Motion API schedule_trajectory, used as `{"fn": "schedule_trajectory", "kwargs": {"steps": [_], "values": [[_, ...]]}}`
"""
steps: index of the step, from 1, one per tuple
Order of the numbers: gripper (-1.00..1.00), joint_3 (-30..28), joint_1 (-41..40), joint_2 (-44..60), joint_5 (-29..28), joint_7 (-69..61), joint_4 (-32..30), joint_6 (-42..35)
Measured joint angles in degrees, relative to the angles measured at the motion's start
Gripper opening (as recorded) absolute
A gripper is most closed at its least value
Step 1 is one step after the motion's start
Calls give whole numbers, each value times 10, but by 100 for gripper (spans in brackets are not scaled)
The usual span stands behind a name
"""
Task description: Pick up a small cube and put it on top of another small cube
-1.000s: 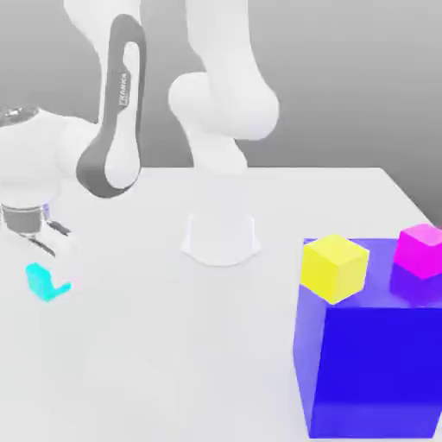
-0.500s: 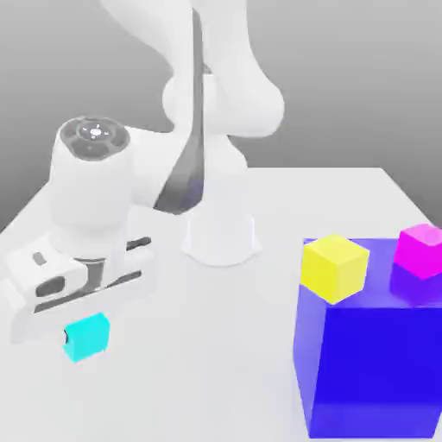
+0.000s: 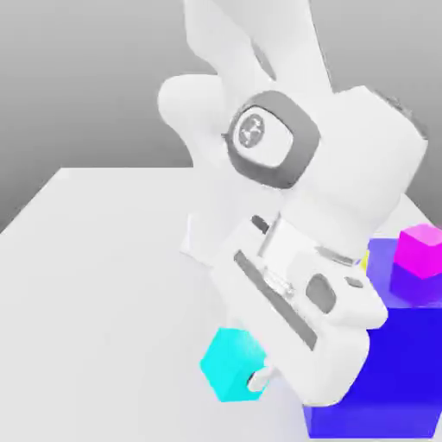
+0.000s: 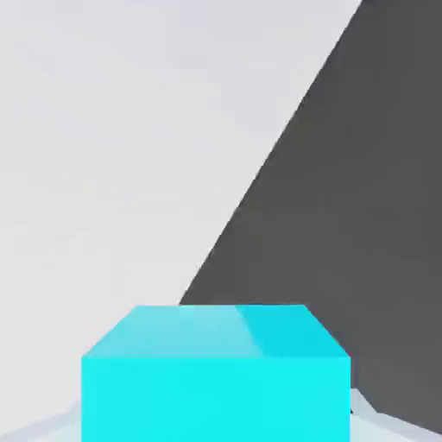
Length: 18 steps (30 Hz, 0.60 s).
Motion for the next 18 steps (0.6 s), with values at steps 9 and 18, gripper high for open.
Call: {"fn": "schedule_trajectory", "kwargs": {"steps": [9, 18], "values": [[-100, 108, 121, 6, -45, -147, 60, -85], [-100, 201, 184, -51, 133, -36, -17, -79]]}}
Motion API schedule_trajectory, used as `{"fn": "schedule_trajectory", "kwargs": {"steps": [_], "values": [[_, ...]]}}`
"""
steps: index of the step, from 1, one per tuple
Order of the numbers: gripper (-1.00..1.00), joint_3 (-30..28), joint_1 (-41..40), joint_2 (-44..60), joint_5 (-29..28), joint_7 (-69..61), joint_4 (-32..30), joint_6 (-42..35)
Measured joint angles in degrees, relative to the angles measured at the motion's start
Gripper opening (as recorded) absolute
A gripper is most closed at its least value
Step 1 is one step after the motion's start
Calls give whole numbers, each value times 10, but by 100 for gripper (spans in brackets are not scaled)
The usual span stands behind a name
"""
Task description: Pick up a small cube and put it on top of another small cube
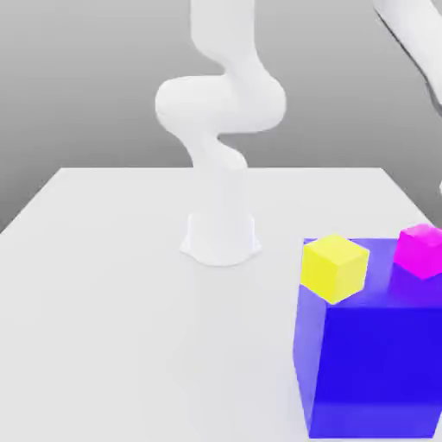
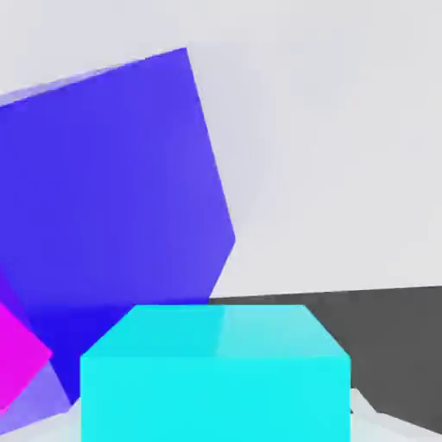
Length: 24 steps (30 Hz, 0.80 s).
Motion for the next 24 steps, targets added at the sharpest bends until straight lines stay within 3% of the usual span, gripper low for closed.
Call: {"fn": "schedule_trajectory", "kwargs": {"steps": [24], "values": [[-100, -21, 35, -218, 590, 528, -327, 219]]}}
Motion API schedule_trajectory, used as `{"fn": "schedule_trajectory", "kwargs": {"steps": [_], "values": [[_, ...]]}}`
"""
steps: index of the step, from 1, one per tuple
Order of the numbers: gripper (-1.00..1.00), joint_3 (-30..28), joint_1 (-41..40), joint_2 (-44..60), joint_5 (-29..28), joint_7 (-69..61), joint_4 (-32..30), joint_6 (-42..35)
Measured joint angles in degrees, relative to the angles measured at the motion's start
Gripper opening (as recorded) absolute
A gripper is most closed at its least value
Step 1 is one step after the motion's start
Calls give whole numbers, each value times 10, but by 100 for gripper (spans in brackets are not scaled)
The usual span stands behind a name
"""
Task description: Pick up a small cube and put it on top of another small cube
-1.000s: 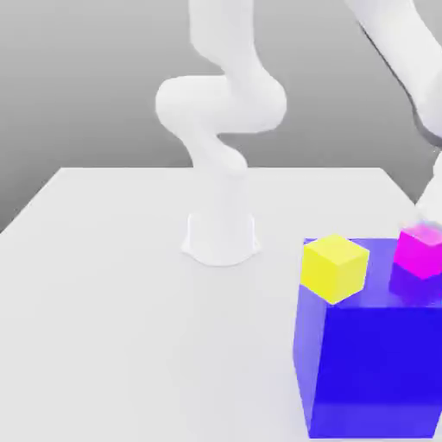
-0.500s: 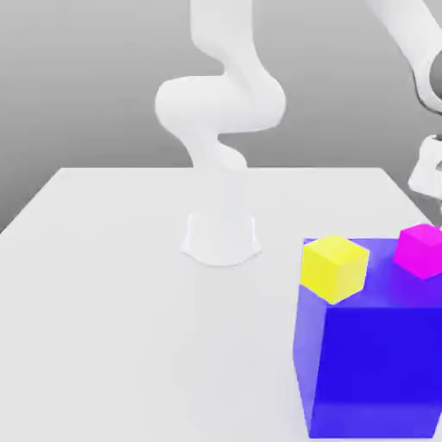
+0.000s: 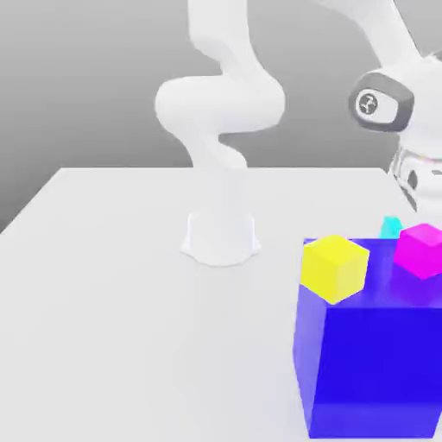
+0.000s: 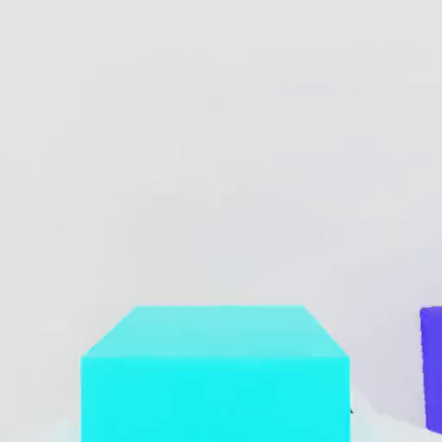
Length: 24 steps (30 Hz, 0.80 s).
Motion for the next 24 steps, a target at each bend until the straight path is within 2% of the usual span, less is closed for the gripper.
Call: {"fn": "schedule_trajectory", "kwargs": {"steps": [4, 6, 13, 15, 17, 18, 19, 24], "values": [[-100, -1, 3, -41, 84, 100, -61, 44], [-100, 14, -5, -39, 79, 124, -72, 63], [-100, 68, -77, 45, -1, 186, -75, 152], [-100, 88, -108, 78, -47, 217, -77, 183], [-100, 97, -140, 117, -130, 274, -80, 216], [-100, 97, -140, 117, -130, 275, -80, 216], [100, 97, -140, 117, -131, 275, -80, 216], [100, 97, -140, 117, -131, 275, -80, 216]]}}
